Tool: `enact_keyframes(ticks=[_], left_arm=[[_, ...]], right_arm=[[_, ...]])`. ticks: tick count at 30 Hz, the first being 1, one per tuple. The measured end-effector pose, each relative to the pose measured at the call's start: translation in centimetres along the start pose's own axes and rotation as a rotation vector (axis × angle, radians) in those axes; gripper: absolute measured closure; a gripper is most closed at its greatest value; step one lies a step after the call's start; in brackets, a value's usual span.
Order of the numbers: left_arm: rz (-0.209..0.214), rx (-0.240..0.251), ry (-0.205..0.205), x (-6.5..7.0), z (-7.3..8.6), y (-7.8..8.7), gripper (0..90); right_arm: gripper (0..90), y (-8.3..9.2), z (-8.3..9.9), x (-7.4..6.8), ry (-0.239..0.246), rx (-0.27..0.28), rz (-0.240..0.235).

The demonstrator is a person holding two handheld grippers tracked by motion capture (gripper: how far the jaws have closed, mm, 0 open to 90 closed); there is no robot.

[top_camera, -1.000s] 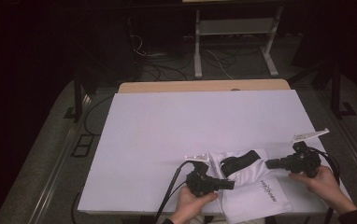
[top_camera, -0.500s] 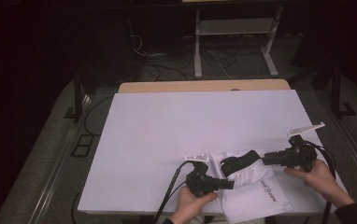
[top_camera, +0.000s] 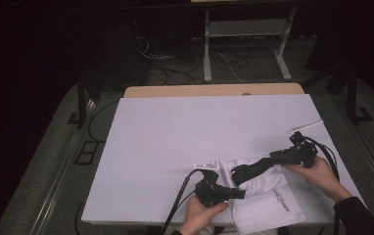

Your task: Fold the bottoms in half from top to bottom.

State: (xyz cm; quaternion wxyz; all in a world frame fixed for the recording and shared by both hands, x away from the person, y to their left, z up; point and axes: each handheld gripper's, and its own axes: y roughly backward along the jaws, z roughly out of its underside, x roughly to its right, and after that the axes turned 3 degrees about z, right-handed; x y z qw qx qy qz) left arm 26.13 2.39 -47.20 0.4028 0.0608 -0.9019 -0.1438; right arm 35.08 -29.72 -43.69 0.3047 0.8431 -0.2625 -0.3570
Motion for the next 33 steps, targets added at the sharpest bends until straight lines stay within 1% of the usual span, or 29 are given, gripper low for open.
enact_keyframes(ticks=[4,7,11,14,18,23,26,33], left_arm=[[-0.003,-0.003,0.004,0.0,0.2,-0.1,86.8],[-0.006,-0.01,0.004,0.0,0.4,-0.3,86.7],[-0.009,-0.016,0.005,0.1,0.6,-0.6,86.7],[-0.01,-0.019,0.003,0.1,0.7,-0.9,86.7],[-0.021,-0.022,-0.006,0.3,0.7,-1.0,86.7],[-0.028,-0.021,-0.007,0.3,0.7,-1.0,86.7],[-0.045,-0.03,-0.021,0.5,0.7,-1.0,86.5],[-0.048,-0.032,-0.023,0.5,0.7,-0.9,86.2]], right_arm=[[41.1,-0.7,-0.1,0.2,-0.001,-0.023,0.002],[42.3,-1.0,-0.2,0.2,0.011,-0.024,-0.005],[49.7,-1.1,-0.2,0.0,0.041,-0.022,-0.011],[57.6,-1.1,-0.3,-0.2,0.062,-0.018,-0.005],[68.9,-0.9,-0.3,-0.3,0.07,-0.005,-0.012],[77.5,-0.8,-0.2,-0.5,0.084,-0.008,-0.006],[80.1,-0.7,-0.2,-0.7,0.094,-0.005,-0.005],[80.2,0.2,-0.1,-1.1,0.107,0.017,-0.025]])
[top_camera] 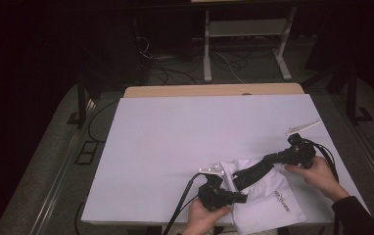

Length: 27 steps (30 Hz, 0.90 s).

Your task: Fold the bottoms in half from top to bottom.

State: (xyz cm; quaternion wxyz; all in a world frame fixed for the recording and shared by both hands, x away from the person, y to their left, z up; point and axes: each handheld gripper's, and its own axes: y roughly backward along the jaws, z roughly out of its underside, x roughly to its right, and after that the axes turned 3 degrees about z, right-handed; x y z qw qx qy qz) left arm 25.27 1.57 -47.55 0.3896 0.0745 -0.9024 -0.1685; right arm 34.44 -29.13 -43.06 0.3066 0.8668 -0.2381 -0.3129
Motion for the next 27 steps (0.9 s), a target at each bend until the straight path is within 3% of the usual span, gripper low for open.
enact_keyframes(ticks=[8,13,20,27], left_arm=[[-0.004,0.001,-0.005,0.1,-0.1,0.1,85.2],[-0.013,0.002,-0.031,0.4,-0.3,0.3,80.9],[-0.047,0.036,-0.118,1.3,-0.6,1.0,64.3],[-0.075,0.067,-0.126,1.6,-0.9,1.6,53.2]], right_arm=[[81.0,1.6,0.0,-0.6,0.005,0.051,-0.054],[81.7,2.3,0.0,-1.1,0.015,0.064,-0.088],[82.0,3.1,0.6,-1.0,0.01,0.079,-0.113],[81.9,3.6,1.0,-1.0,0.006,0.088,-0.117]])
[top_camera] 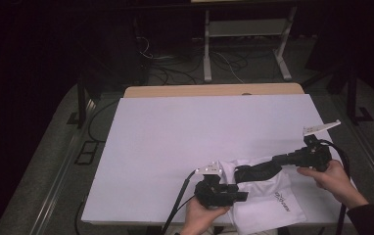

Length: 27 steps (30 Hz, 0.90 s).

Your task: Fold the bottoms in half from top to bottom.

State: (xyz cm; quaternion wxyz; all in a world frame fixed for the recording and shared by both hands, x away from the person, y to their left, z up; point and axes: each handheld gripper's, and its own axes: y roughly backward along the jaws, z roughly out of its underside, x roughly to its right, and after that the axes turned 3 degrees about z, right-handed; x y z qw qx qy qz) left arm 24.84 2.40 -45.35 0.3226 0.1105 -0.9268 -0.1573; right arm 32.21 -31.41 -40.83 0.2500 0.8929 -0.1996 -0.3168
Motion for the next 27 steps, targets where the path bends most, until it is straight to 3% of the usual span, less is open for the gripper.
enact_keyframes(ticks=[6,15,27], left_arm=[[-0.018,0.019,-0.008,0.0,-0.4,0.6,44.9],[-0.032,0.045,-0.007,-0.4,-1.1,1.3,44.4],[-0.001,0.049,-0.033,-0.8,-2.6,1.3,35.6]], right_arm=[[81.9,0.4,0.3,-0.3,-0.001,0.004,-0.009],[81.8,0.5,1.3,-1.0,0.002,-0.014,-0.046],[81.1,0.5,2.7,-1.8,0.012,-0.085,-0.084]])
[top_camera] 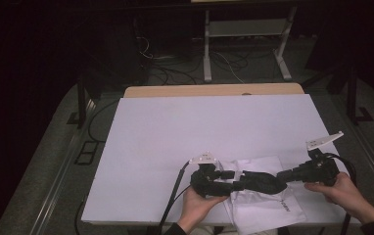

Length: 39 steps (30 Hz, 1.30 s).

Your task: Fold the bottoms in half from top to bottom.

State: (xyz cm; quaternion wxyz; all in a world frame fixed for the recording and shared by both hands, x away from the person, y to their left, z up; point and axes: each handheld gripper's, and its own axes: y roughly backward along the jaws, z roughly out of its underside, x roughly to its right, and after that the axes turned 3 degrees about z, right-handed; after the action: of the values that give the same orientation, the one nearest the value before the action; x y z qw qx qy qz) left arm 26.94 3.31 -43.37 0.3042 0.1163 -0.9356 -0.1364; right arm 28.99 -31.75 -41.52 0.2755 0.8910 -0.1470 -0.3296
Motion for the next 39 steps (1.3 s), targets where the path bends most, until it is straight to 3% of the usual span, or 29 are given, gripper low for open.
enact_keyframes(ticks=[7,16,30,36,39], left_arm=[[0.009,0.007,-0.024,-0.8,-0.8,0.5,29.0],[-0.039,0.022,-0.073,-1.6,-1.4,1.4,18.8],[-0.079,0.042,-0.075,-2.7,-1.9,2.2,12.8],[-0.089,0.059,-0.073,-3.0,-2.0,2.5,12.7],[-0.089,0.058,-0.075,-3.1,-2.0,2.5,12.6]], right_arm=[[80.7,-0.2,0.5,-0.3,0.005,-0.031,-0.007],[79.9,-0.9,1.0,-0.9,0.026,-0.1,-0.022],[78.8,-1.9,2.0,-1.5,0.056,-0.24,-0.077],[77.4,-1.8,2.0,-1.7,0.06,-0.272,-0.08],[72.3,-1.6,1.8,-1.9,0.06,-0.269,-0.071]])
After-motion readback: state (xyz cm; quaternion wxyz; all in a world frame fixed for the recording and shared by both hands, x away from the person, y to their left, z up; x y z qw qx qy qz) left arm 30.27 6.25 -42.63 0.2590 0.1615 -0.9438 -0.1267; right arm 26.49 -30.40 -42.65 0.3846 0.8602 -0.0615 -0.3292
